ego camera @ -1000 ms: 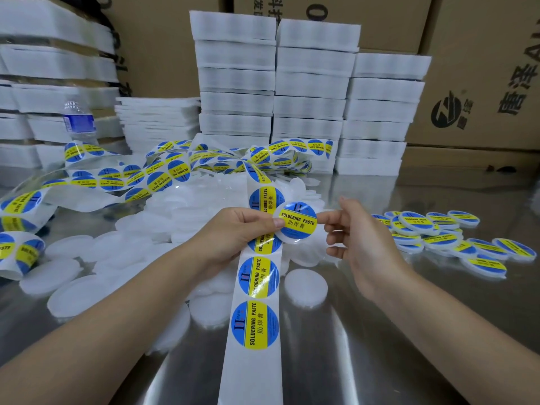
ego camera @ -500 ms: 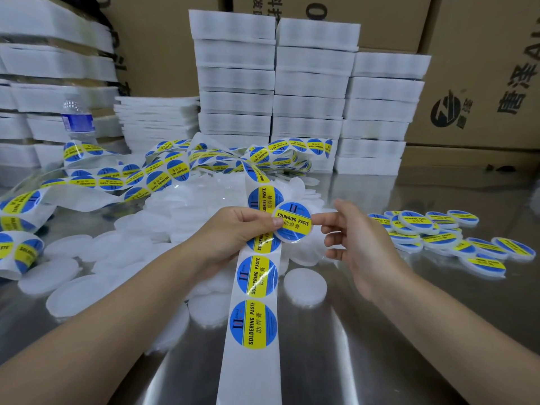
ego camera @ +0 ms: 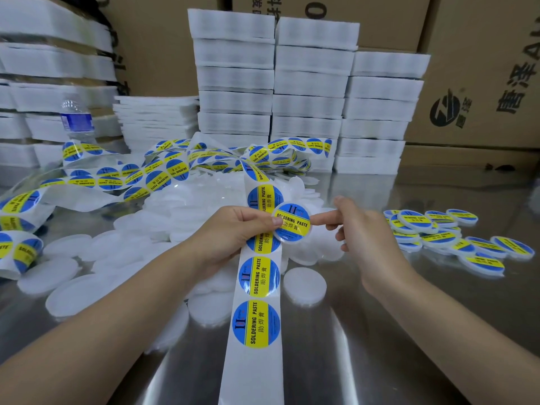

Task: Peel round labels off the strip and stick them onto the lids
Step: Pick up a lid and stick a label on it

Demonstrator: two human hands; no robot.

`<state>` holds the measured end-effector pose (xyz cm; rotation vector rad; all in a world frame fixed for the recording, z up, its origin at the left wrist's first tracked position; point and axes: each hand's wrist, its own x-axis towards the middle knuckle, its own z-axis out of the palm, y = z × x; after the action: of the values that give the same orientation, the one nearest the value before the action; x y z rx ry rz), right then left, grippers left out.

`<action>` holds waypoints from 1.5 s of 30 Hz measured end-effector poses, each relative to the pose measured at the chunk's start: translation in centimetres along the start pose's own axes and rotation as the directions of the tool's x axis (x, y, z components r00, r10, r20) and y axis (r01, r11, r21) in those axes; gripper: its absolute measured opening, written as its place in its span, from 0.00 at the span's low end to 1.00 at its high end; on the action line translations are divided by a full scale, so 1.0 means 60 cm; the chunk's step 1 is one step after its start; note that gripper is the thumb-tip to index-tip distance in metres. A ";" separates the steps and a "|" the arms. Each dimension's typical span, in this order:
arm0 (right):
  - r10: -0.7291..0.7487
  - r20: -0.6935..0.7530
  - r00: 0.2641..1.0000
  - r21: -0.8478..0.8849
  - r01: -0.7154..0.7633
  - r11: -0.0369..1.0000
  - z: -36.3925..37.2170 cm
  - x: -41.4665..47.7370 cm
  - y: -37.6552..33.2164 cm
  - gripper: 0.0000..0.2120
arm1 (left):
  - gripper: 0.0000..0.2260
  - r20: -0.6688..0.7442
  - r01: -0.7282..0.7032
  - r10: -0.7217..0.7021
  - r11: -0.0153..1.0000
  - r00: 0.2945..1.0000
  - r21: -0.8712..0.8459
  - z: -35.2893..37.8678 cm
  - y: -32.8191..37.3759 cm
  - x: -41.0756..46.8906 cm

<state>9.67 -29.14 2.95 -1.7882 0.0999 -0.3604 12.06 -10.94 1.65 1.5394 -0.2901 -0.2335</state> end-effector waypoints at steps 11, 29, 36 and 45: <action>-0.252 0.242 0.937 -0.120 0.286 0.951 0.011 -0.012 0.019 0.15 | 0.14 0.022 -0.065 0.064 0.997 0.998 0.045 0.003 0.001 -0.003; -0.294 0.325 0.899 -0.163 0.360 0.919 0.019 -0.009 0.032 0.19 | 0.11 0.144 -0.196 0.164 0.947 0.976 0.253 -0.001 -0.005 -0.005; -0.302 0.295 0.907 -0.208 0.369 0.906 0.022 -0.003 0.041 0.15 | 0.15 0.172 -0.192 0.149 0.945 0.974 0.267 -0.003 -0.003 -0.004; -0.367 0.220 0.904 -0.219 0.413 0.884 0.022 -0.006 0.039 0.16 | 0.11 0.170 -0.162 0.114 0.939 0.979 0.303 -0.001 -0.002 -0.007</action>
<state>9.99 -28.38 0.34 -2.0951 -0.3612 -0.4958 11.71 -10.75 1.48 1.8128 -0.5764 -0.1989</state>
